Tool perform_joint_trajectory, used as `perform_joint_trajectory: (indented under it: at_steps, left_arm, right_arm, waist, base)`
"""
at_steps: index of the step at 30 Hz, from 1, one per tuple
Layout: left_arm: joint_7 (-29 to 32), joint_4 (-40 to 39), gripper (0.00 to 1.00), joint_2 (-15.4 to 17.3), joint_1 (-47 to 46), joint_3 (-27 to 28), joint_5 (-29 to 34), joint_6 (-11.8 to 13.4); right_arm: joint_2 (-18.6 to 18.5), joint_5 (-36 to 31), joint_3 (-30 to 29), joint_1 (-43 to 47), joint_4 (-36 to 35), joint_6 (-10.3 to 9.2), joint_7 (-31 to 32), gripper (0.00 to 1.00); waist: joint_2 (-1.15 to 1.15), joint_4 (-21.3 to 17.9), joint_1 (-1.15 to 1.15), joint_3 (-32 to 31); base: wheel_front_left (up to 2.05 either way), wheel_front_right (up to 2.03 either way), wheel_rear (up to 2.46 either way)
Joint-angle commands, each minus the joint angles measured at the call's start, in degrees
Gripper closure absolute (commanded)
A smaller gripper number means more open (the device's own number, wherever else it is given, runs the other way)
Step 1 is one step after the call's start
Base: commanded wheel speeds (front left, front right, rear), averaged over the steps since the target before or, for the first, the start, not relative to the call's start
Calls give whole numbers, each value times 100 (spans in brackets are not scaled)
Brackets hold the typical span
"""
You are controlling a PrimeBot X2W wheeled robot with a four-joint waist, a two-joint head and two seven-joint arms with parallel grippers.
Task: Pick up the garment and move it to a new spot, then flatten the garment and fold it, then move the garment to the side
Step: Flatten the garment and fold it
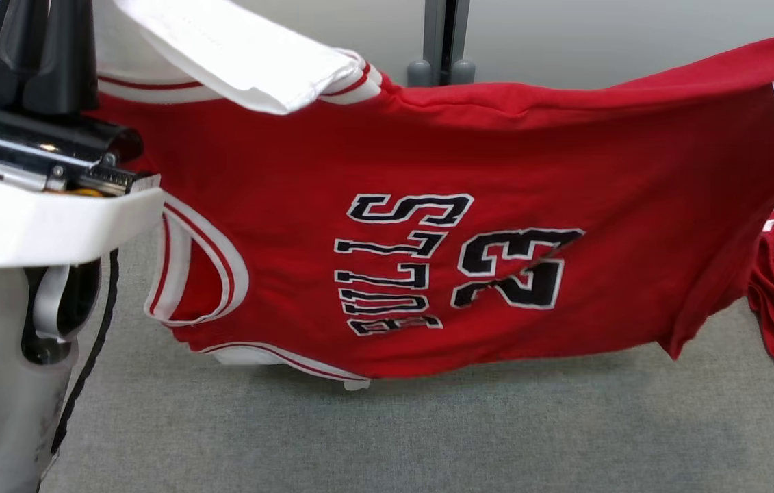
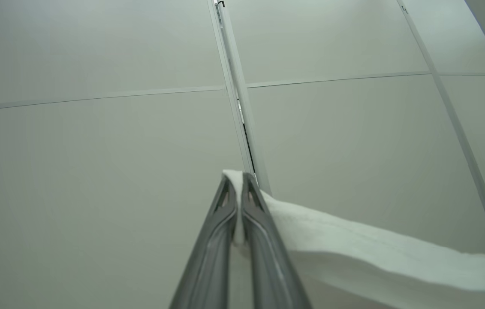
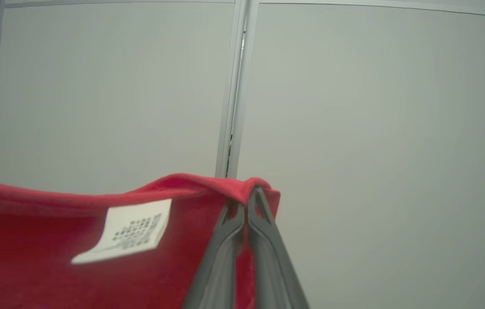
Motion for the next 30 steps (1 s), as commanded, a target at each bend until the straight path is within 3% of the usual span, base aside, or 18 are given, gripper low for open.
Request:
perform_joint_trajectory:
  at_steps: [1,7,14,22,23,30]
  left_arm:
    - [41,222,100,-26,-239,-36,-69,-95]
    - [-12,1028,100,-152,-935,-168,-132,-310]
    - [-492,2759,100,-487,-2403,-257,-153,-666]
    - [-921,4649,100,-748,-3835,-211,4,-944]
    - [-954,5051,100,-814,-3987,-201,0,-1027]
    - [-959,6833,100,-1299,-3702,-278,-329,-1273]
  right_arm:
    - [37,92,12,-144,149,-3,12,100]
    - [110,281,112,-687,686,-3,-58,100]
    - [271,371,508,-2133,1905,-3,-280,100]
    - [684,425,1013,-3834,3720,-3,-1001,100]
    - [750,419,1119,-4122,4211,-2,-1203,100]
    - [995,537,1612,-4578,6118,-3,-1632,100]
  waist:
    - [0,-10,0,35]
    - [0,4,0,241]
    - [0,35,0,591]
    - [0,-112,0,867]
    - [0,-121,0,965]
    - [0,-30,0,1429]
  base:
    - [0,0,0]
    - [0,0,0]
    - [0,0,0]
    - [0,0,0]
    - [0,0,0]
    - [0,0,0]
